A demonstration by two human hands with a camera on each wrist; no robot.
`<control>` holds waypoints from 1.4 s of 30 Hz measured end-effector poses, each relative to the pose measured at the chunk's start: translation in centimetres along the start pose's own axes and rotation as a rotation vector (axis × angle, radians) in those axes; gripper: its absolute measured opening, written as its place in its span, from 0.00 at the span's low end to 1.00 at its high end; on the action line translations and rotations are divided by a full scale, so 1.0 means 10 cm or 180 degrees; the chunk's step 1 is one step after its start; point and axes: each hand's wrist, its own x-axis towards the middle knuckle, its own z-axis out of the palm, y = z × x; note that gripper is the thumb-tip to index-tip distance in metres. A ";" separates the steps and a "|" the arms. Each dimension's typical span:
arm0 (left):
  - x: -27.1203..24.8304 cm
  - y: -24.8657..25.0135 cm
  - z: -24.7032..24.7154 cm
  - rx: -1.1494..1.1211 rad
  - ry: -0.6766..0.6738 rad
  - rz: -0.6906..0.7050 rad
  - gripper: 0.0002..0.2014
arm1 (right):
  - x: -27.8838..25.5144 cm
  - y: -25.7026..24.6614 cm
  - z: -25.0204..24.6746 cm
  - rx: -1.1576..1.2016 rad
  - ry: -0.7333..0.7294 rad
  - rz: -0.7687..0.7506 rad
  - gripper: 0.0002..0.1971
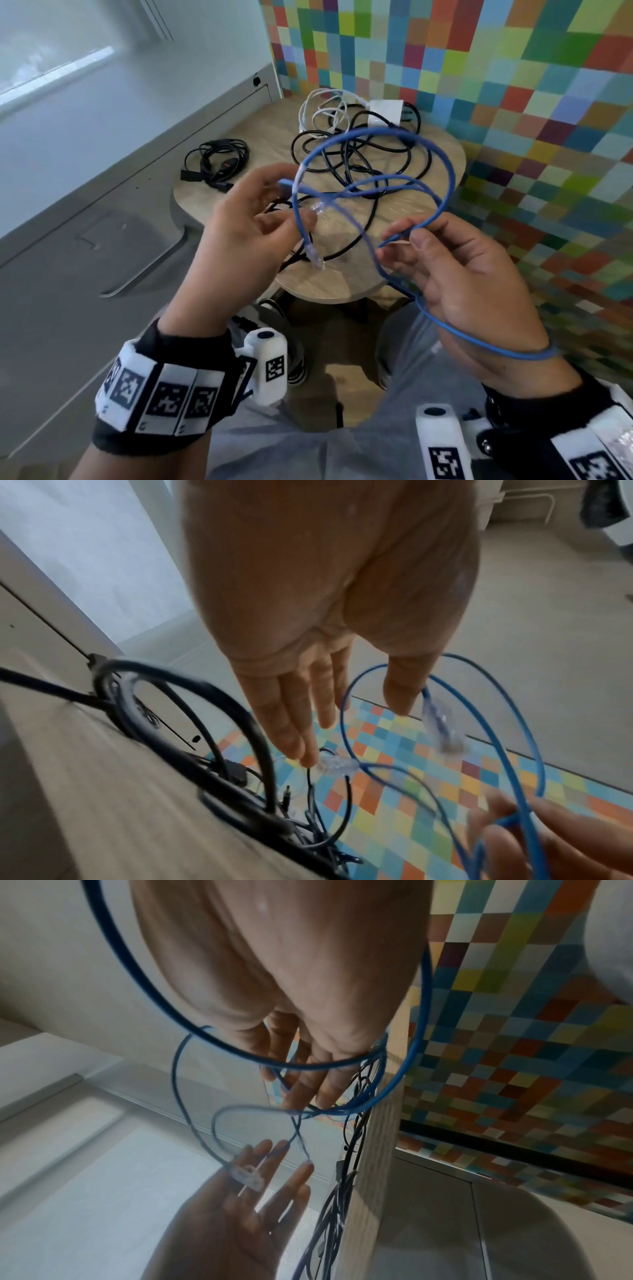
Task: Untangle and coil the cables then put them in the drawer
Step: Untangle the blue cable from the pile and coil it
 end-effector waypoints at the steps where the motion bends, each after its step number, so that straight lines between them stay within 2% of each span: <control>1: 0.00 0.02 0.02 -0.0066 0.0022 0.0083 0.14 | 0.00 0.00 0.01 0.0030 -0.0013 0.0007 0.14; 4: -0.01 0.05 0.05 -0.0226 0.0014 0.0047 0.09 | -0.03 -0.02 0.03 0.0018 -0.0066 0.0023 0.13; 7: -0.04 0.04 0.08 -0.0205 0.0000 -0.0182 0.16 | -0.05 -0.04 0.03 0.0103 -0.0126 0.0082 0.15; 9: -0.06 0.06 0.09 -0.0297 -0.0051 -0.0241 0.24 | -0.06 -0.05 0.03 0.0222 -0.0168 0.0139 0.16; 12: -0.05 0.04 0.05 -0.0713 -0.0287 -0.0293 0.44 | -0.05 -0.05 0.04 0.0398 -0.0211 0.0262 0.19; 13: -0.06 0.04 0.04 -0.0829 -0.0414 -0.0247 0.46 | -0.05 -0.05 0.04 0.0425 -0.0206 0.0310 0.21; 14: -0.07 0.05 0.04 -0.0857 -0.0557 -0.0178 0.45 | -0.04 -0.05 0.04 0.0410 -0.0209 0.0334 0.21; 16: -0.10 0.07 0.08 -0.0765 -0.0716 -0.0082 0.36 | -0.05 -0.04 0.05 0.0327 -0.0286 0.0322 0.23; 18: -0.12 0.07 0.15 -0.0848 -0.0567 -0.0120 0.28 | -0.07 -0.02 0.07 0.0297 -0.0449 0.0268 0.23; 21: -0.12 0.04 0.24 -0.0686 -0.0467 -0.0055 0.31 | -0.09 0.00 0.09 0.0300 -0.0736 0.0208 0.23; 23: -0.12 0.01 0.29 -0.0198 -0.0479 0.0074 0.25 | -0.09 0.00 0.09 0.0271 -0.0947 0.0182 0.22; 25: -0.11 -0.01 0.34 0.0039 -0.0194 0.0187 0.15 | -0.09 0.00 0.08 0.0279 -0.1004 0.0153 0.22; 28: -0.07 -0.06 0.34 0.0106 0.0183 0.0351 0.06 | -0.08 0.02 0.06 0.0212 -0.0961 0.0143 0.24; 29: -0.06 -0.05 0.32 0.0084 0.0153 0.0320 0.05 | -0.09 0.02 0.07 0.0192 -0.0995 0.0156 0.24; 32: -0.08 -0.04 0.29 0.0288 -0.0210 0.0325 0.14 | -0.10 -0.02 0.09 0.0262 -0.1136 0.0138 0.19; 35: -0.11 0.01 0.37 0.0306 -0.0258 0.0360 0.11 | -0.09 -0.07 0.11 0.0193 -0.1118 0.0049 0.20; 39: -0.14 0.06 0.45 0.0337 -0.0450 0.0467 0.12 | -0.09 -0.05 0.06 0.0111 -0.0950 0.0025 0.31; 42: -0.14 0.05 0.49 0.0591 -0.0222 0.0477 0.06 | -0.10 0.00 0.07 0.0239 -0.0910 0.0114 0.35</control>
